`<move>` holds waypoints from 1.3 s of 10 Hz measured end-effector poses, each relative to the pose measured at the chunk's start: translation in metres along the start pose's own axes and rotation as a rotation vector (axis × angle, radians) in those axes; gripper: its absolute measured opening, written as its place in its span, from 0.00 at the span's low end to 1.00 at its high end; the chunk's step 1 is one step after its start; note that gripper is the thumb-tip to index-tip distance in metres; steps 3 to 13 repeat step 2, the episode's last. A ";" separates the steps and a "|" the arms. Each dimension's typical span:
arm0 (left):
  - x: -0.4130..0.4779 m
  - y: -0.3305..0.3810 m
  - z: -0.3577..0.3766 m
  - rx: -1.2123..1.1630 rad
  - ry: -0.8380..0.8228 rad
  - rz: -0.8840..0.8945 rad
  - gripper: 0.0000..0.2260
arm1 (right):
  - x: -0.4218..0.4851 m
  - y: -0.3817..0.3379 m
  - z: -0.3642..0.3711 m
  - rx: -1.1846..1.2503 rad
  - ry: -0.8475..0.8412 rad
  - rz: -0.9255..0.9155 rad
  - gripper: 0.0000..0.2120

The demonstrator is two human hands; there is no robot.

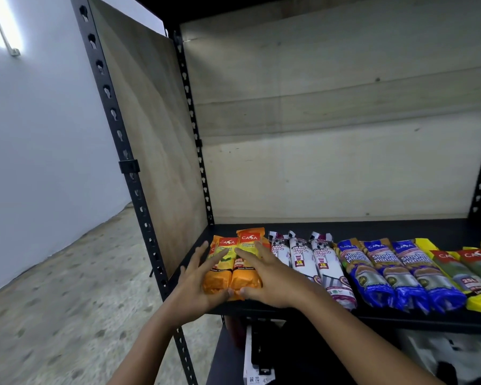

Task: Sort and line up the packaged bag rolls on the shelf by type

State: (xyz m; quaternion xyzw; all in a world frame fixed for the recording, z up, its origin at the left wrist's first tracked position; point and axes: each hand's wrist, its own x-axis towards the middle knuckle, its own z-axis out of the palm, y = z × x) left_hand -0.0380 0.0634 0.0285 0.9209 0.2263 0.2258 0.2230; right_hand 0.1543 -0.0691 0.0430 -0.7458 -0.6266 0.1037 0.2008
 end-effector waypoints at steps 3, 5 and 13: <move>0.013 0.050 0.021 0.013 0.138 0.098 0.22 | -0.038 0.017 -0.028 0.163 0.213 -0.051 0.31; 0.013 0.050 0.021 0.013 0.138 0.098 0.22 | -0.038 0.017 -0.028 0.163 0.213 -0.051 0.31; 0.013 0.050 0.021 0.013 0.138 0.098 0.22 | -0.038 0.017 -0.028 0.163 0.213 -0.051 0.31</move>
